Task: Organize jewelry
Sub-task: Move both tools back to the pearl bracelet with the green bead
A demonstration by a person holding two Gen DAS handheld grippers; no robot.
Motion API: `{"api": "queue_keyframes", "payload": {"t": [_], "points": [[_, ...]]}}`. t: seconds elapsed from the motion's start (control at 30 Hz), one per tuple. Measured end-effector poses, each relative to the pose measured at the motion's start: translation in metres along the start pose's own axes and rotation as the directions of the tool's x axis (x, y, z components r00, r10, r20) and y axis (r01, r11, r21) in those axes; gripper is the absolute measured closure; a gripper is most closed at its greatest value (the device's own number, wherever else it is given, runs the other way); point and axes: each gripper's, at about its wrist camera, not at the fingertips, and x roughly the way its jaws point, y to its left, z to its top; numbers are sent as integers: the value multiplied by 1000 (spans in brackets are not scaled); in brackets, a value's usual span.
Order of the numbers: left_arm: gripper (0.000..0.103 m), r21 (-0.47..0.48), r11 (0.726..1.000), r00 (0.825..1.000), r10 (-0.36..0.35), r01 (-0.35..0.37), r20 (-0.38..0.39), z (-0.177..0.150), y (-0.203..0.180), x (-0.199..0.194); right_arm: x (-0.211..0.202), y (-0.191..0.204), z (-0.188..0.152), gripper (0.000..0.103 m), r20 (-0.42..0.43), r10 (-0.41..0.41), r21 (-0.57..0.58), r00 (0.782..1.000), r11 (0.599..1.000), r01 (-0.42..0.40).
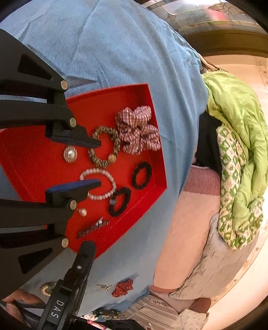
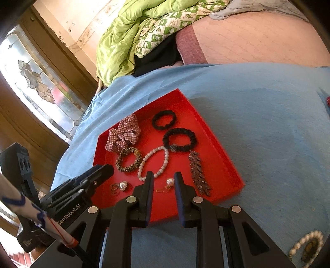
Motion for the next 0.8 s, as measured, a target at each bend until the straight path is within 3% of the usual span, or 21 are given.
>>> {"api": "queue_keyframes", "payload": {"t": [0.33, 0.6, 0.8], "points": [[73, 115, 990, 996, -84, 84, -1, -12, -59, -9, -66, -46, -23, 82, 12, -92, -13, 996, 996, 92], [71, 217, 959, 983, -170, 180, -64, -30, -119, -3, -125, -116, -51, 82, -4, -150, 91, 989, 984, 150], [70, 276, 936, 975, -198, 218, -98, -42, -155, 3, -127, -129, -70, 82, -33, -187, 55, 982, 980, 189]]}}
